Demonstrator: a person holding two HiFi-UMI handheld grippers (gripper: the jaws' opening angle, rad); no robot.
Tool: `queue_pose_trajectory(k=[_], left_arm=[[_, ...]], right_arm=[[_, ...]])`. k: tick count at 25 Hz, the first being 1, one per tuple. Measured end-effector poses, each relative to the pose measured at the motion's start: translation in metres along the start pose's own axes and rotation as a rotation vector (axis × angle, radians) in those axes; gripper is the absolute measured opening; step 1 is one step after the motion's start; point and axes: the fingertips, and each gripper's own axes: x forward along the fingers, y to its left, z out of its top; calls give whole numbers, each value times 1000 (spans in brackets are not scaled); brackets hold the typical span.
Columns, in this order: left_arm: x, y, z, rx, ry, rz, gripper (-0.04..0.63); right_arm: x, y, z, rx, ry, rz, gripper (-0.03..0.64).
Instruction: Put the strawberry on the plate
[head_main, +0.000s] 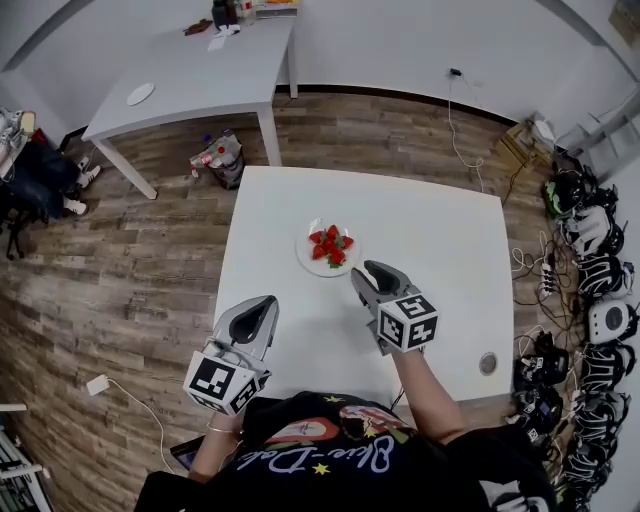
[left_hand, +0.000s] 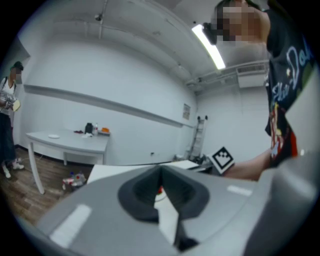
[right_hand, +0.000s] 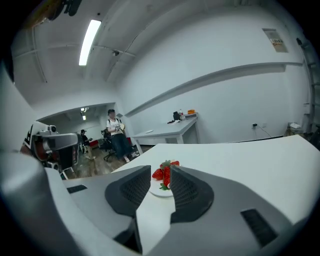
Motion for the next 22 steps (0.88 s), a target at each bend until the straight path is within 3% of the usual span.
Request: queue_pose_trajectory(k=[2, 5, 22], left_arm=[[5, -3, 2, 4, -5, -14, -4], [10, -9, 5, 10, -11, -38, -4], [2, -13, 10, 22, -17, -33, -4]], right_arm=[[-11, 6, 5, 8, -25, 10, 83], [-24, 15, 11, 15, -53, 12, 61], [-34, 36, 21, 6, -81, 48, 41]])
